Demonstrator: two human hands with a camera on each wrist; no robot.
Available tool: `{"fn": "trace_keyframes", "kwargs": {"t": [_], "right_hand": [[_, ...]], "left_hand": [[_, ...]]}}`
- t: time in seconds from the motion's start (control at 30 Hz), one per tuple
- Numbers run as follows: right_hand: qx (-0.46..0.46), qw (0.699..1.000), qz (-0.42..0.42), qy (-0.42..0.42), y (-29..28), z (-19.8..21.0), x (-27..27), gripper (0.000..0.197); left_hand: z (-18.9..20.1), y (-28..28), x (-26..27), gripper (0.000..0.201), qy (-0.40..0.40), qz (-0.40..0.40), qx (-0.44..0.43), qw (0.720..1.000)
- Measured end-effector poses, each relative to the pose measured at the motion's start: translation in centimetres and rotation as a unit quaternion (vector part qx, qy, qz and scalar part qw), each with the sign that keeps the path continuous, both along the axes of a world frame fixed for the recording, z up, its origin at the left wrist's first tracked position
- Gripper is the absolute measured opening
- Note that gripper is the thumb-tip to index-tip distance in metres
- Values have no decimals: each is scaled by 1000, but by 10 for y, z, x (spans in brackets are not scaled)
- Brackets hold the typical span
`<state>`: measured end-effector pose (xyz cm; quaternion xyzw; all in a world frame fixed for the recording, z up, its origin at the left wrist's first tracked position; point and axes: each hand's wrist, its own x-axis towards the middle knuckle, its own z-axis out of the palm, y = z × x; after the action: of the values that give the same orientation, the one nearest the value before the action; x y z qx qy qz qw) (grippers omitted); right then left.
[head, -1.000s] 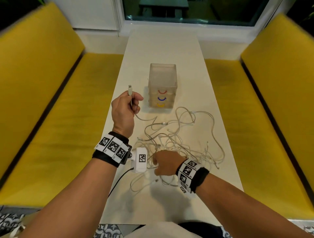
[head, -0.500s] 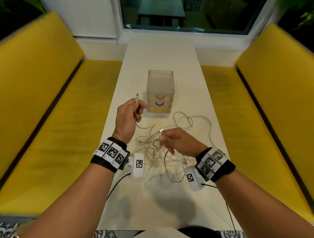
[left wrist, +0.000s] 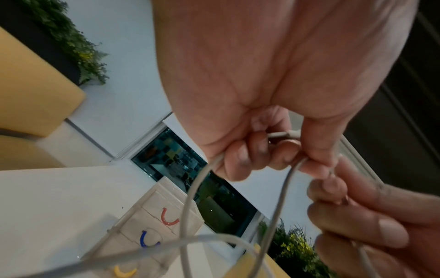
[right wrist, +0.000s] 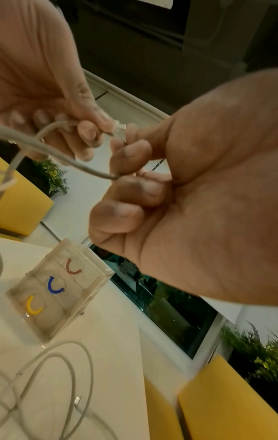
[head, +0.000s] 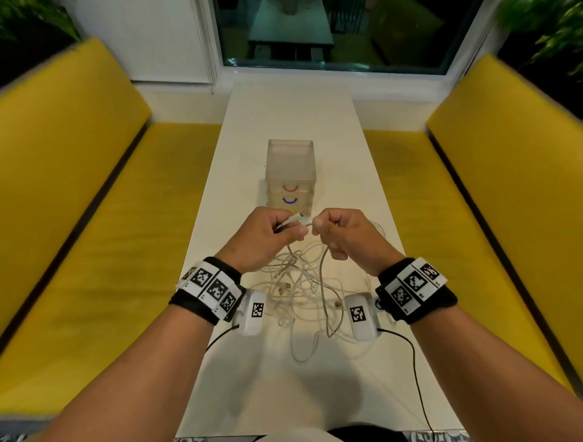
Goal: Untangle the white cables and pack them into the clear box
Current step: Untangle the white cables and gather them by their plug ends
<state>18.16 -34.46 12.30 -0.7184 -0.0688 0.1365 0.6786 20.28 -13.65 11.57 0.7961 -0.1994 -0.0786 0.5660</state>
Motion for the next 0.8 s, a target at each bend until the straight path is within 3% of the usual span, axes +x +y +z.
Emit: {"fn": "trace_keyframes", "kwargs": {"t": [0.23,0.33,0.47,0.53,0.6,0.67,0.7,0.77,0.8], "right_hand": [[-139,989,27,41,-13,-29,-3,23],[-78,996,-17,39,-16,-33,-8,19],[46,993,-106,-7,-14,-8,-6,24],[98,987,-122,-22,-14,9,-4,25],[123,985,-115,-31,-14,21,-3,25],[58,989,-128,-40,-13,25,-1,25],[-21,988,-146,-43,-13,23,2,23],[-225,959,-171,-24,-14,17,5,19],[-323,931,-171,-15,-13,12,4,35]], "left_hand": [[11,18,18,24,-45,161,-116,979],[12,24,19,22,-47,148,-66,986],[-2,23,13,26,10,124,63,990],[-10,21,9,28,35,95,120,988],[-13,16,3,31,48,75,120,989],[-9,10,0,34,51,77,101,991],[-6,9,0,33,50,82,90,991],[3,7,-2,29,48,83,69,993],[7,6,-3,29,46,75,59,994]]}}
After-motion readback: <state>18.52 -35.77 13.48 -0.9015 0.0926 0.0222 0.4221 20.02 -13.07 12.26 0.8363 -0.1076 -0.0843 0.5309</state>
